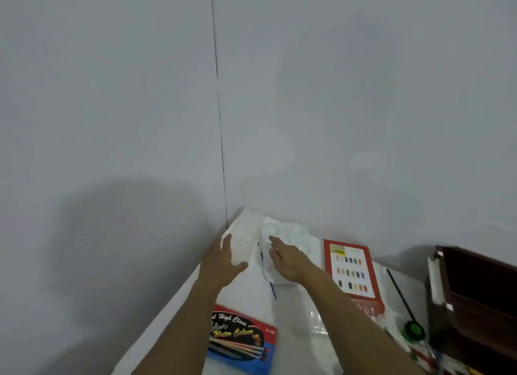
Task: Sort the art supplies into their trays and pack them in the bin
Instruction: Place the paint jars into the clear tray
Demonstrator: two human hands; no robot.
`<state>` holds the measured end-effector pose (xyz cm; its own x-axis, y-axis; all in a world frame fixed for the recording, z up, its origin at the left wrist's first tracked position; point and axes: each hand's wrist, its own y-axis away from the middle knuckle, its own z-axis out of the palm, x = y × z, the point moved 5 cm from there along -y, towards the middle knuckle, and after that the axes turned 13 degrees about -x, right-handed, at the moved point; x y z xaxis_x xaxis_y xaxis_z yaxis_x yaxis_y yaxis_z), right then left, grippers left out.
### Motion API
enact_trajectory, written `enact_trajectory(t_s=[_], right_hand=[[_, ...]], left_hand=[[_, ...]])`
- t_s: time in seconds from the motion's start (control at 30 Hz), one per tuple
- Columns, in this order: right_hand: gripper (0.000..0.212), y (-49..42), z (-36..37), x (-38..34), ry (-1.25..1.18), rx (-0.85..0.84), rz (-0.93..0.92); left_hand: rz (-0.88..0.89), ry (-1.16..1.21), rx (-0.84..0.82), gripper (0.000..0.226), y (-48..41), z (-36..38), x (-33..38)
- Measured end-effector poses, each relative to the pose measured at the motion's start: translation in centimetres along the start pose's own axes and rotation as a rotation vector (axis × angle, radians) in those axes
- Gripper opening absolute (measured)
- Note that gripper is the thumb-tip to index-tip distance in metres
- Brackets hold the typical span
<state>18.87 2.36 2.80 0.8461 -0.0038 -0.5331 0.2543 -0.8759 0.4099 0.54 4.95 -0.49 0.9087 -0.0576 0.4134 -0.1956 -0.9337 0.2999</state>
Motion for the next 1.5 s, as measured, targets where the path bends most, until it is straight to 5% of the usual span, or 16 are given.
enact_trajectory(t_s=[0.17,0.63,0.87,1.1,1.5], right_hand=[[0.047,-1.7,1.3,-0.5,-0.046,-0.027,0.004],[0.047,-2.4,-0.8,-1.9,-0.319,0.037,-0.038],[0.052,0.3,-5.8,-2.4,-0.544,0.261,-0.134],[0.047,5.7,-12.8,0.2,-1.033,0.557,-0.183],[0.046,23.0,-18.0,12.7,-1.227,0.846,-0.13]], left_hand=[[-0.022,0.102,0.021,0.103,-0.7,1.4,-0.9],[0.085,0.486,0.356,0.082,2.6,2.0,0.3],[0.263,0.48,0.331,0.081,4.3,1.2,3.0],[0.445,0.369,0.331,0.083,6.0,-0.3,9.2],[0.809,0.328,0.297,0.061,9.4,-1.3,24.1]])
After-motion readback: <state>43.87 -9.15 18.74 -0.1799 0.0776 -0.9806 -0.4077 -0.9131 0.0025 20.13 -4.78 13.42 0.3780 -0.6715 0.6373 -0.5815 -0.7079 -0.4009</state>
